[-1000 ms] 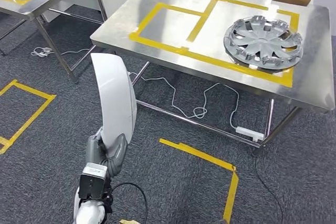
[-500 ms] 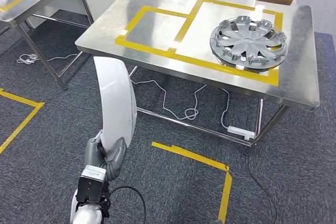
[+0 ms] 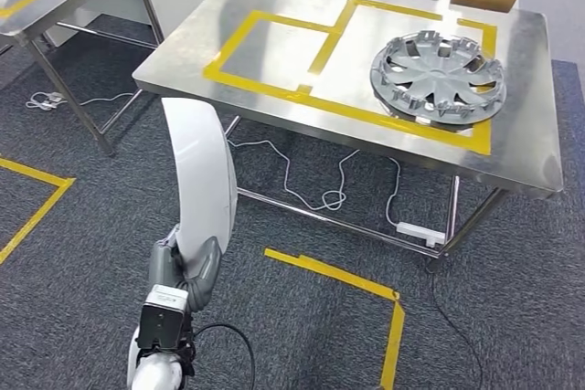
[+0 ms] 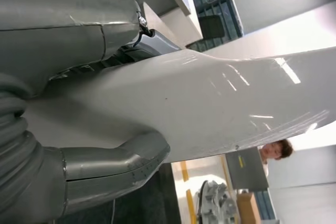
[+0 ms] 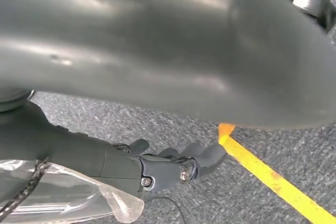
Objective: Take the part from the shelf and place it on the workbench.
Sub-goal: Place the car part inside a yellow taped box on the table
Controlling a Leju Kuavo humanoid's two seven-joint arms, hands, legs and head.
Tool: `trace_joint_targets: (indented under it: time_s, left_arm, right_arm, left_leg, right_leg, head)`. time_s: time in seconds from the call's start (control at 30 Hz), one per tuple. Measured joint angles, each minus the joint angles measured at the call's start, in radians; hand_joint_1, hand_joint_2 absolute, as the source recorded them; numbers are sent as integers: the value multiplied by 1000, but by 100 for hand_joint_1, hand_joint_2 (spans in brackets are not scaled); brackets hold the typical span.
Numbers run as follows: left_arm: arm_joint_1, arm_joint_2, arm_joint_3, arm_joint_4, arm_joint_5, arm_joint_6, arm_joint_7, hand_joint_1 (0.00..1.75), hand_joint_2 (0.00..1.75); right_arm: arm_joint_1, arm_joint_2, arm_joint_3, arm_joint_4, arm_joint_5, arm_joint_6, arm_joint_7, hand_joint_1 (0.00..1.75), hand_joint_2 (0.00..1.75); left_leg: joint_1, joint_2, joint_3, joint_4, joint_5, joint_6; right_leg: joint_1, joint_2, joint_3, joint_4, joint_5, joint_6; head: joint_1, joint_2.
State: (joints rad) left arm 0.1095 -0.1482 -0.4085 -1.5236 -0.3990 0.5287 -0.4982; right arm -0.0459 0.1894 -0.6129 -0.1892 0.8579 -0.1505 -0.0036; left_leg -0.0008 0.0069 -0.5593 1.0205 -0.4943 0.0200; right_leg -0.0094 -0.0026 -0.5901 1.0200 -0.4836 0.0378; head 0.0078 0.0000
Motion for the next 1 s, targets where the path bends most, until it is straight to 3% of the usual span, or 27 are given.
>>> trace_joint_targets:
  time_s: [0.13,0.17,0.23,0.27,0.3,0.33,0.37,0.43,0.47,0.53,0.63,0.73,0.9,1.0]
  left_arm:
    - [-1,-1,-1,0,0,0,0,175,175]
    - [-2,-1,-1,0,0,0,0,175,175]
    - [-2,0,-1,2,0,0,0,175,175]
    - [-1,1,-1,4,1,1,0,175,175]
    - [0,2,-1,5,2,3,-1,175,175]
    - [2,3,0,6,3,5,-3,175,175]
    - [4,4,0,7,5,8,-5,175,175]
    - [10,6,0,6,9,13,-8,175,175]
    - [13,8,0,5,11,15,-9,175,175]
    - [17,10,0,3,13,16,-9,175,175]
    - [19,9,0,2,14,17,-9,175,175]
    - [12,9,0,2,14,16,-9,175,175]
    - [6,9,-3,1,13,17,-7,175,175]
    - [7,12,-2,-1,13,21,-4,175,175]
  right_arm:
    - [1,-1,-5,0,0,-1,0,0,0]
    - [1,-1,-6,0,1,-1,0,0,0]
    - [1,-1,-7,0,1,-1,0,0,0]
    - [1,-1,-8,0,1,-1,0,0,0]
    - [2,-1,-8,0,1,-2,0,0,0]
    - [2,-1,-9,0,1,-3,-1,0,0]
    - [2,-1,-9,0,1,-5,-2,0,0]
    - [3,0,-10,0,1,-9,-6,0,0]
    - [3,1,-11,0,1,-11,-7,0,0]
    - [2,2,-13,0,1,-13,-8,0,0]
    - [2,1,-16,0,1,-10,-7,0,0]
    - [2,1,-18,0,-7,-6,-12,0,0]
    - [3,1,-31,0,-11,-1,-21,0,0]
    - [3,1,-32,0,-1,1,-18,0,0]
  left_leg:
    - [1,0,-3,17,-19,-19]
    - [2,-1,-18,54,-41,-24]
    - [4,-2,-78,181,-102,-30]
    - [5,-2,-109,243,-123,-32]
    - [5,-2,-129,278,-126,-33]
    - [5,-2,-132,276,-109,-32]
    - [5,-2,-117,236,-74,-30]
    - [4,-4,-64,105,0,-22]
    - [3,-5,-42,52,19,-18]
    - [1,-7,-29,11,20,-13]
    - [1,-9,-28,5,19,-14]
    - [-1,-9,-28,5,18,-10]
    - [-9,-9,-28,11,14,4]
    - [-14,-9,-28,12,12,12]
  right_leg:
    - [-2,4,8,-9,0,-26]
    - [-4,4,11,-11,0,-31]
    - [-3,4,15,-12,-3,-39]
    - [-3,4,17,-12,-4,-41]
    - [-2,5,19,-11,-6,-42]
    - [-2,7,22,-11,-8,-42]
    - [-2,10,26,-11,-10,-41]
    - [-1,14,34,-10,-16,-36]
    - [1,16,34,-9,-19,-32]
    - [4,16,29,-6,-22,-27]
    - [4,14,30,-8,-25,-34]
    - [2,14,35,-15,-21,-30]
    - [-5,14,39,-24,-17,-4]
    - [-9,14,40,-25,-16,5]
  head:
    - [-3,0]
    - [-6,0]
    - [-10,0]
    - [-10,0]
    - [-10,0]
    - [-11,0]
    - [-11,0]
    - [-11,0]
    - [-11,0]
    - [-10,0]
    - [-9,0]
    - [-9,0]
    - [-10,0]
    - [-10,0]
